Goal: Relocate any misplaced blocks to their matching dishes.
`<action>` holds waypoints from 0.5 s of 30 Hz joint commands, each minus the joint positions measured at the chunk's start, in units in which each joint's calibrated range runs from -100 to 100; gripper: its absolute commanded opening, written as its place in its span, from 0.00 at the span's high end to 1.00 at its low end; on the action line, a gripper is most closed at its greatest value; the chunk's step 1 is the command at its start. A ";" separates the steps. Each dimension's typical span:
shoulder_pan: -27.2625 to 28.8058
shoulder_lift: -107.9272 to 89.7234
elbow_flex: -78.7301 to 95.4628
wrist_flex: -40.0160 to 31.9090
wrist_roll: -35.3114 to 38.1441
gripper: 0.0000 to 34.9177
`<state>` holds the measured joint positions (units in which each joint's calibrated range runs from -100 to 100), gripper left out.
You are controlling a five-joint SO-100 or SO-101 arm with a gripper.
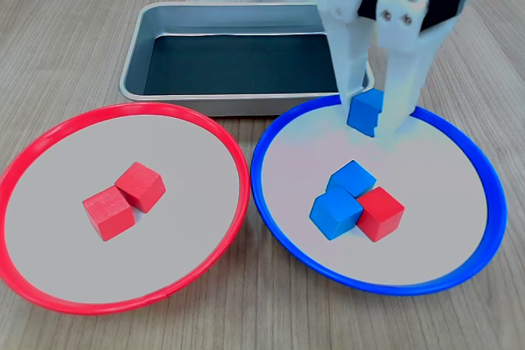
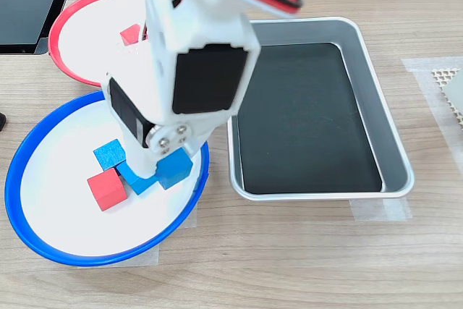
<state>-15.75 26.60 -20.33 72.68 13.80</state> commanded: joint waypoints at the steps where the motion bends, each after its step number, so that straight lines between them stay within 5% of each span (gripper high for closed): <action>1: -0.58 -1.31 -0.66 -0.08 0.73 0.99; 15: -0.86 5.94 -6.21 -0.82 0.68 0.99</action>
<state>-16.46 32.31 -23.32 71.94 14.53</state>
